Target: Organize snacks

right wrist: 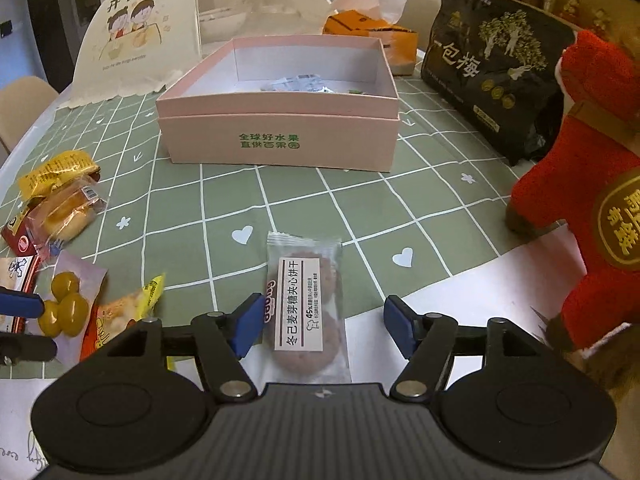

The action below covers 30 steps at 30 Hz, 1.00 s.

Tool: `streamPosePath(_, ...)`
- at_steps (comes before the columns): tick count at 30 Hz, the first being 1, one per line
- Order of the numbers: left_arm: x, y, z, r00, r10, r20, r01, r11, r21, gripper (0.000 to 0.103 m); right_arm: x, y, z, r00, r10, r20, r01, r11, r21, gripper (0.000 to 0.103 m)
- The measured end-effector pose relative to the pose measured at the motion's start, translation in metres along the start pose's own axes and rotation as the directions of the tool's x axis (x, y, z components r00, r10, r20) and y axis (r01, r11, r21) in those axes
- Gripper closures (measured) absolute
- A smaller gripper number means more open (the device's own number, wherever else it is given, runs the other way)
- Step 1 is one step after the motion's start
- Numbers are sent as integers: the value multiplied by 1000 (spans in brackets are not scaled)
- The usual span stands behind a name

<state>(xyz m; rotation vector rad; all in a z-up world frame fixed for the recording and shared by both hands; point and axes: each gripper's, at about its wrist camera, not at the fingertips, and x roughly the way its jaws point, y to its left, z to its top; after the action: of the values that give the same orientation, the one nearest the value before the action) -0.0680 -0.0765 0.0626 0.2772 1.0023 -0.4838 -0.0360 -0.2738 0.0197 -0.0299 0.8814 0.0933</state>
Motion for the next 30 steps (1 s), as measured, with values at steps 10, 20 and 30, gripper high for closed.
streamPosePath(10,20,4,5,999,-22,-25,21,1000,-4,64,0,-1,-1,1000,1,17,-1,1000,-1,32)
streamPosePath(20,27,9,8,997,-74,24,75,997,-27,65,4,10,12,999,45,-4,-45,997,-55,64)
streamPosePath(30,18,16,1,992,-65,113,76,992,-98,72,-42,-16,41,986,124,108,-131,989,67,65)
